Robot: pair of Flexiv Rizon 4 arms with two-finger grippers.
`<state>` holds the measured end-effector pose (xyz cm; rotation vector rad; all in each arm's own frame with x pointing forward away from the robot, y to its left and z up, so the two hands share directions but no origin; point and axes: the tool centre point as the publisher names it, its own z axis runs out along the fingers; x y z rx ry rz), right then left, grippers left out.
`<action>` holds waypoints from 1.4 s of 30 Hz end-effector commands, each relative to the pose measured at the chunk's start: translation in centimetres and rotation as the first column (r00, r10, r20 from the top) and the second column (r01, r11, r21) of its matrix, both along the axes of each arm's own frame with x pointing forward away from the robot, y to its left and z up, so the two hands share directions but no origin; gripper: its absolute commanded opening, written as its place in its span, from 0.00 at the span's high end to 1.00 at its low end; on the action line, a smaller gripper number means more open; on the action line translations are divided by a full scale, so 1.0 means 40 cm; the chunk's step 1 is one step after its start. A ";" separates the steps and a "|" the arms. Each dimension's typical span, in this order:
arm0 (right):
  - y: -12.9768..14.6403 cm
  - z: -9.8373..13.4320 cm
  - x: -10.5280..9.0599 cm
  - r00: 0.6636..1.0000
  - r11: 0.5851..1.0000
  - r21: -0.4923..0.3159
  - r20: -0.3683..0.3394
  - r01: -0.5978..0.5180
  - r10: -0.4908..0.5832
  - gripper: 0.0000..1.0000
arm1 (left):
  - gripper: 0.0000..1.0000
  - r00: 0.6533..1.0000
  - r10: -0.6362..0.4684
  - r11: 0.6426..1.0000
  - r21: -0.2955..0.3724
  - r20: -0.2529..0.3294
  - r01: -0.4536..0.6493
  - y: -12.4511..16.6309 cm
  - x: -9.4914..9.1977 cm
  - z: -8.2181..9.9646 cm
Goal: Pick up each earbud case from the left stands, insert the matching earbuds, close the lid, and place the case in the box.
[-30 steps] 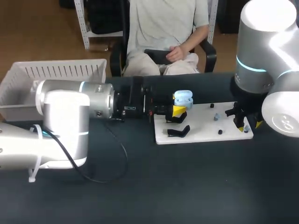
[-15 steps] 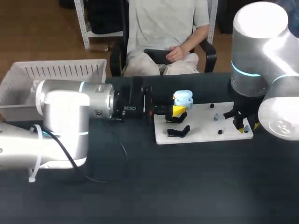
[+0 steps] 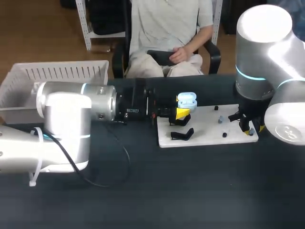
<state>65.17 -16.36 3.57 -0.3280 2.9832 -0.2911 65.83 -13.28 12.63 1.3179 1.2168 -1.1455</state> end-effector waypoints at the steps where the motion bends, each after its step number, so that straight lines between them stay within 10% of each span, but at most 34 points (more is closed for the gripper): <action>1: 0.002 -0.008 -0.001 1.000 1.000 0.000 0.004 0.000 0.000 0.67 | 1.00 1.000 0.009 1.000 -0.003 0.004 -0.009 -0.001 -0.005 -0.001; 39: 0.000 -0.022 0.003 1.000 1.000 -0.019 0.000 0.024 -0.024 0.82 | 1.00 1.000 0.009 1.000 -0.003 0.004 -0.009 -0.001 -0.005 -0.001; 42: -0.001 -0.023 0.003 1.000 0.999 -0.020 0.001 0.026 -0.026 1.00 | 1.00 1.000 0.009 1.000 -0.003 0.004 -0.009 -0.001 -0.005 -0.001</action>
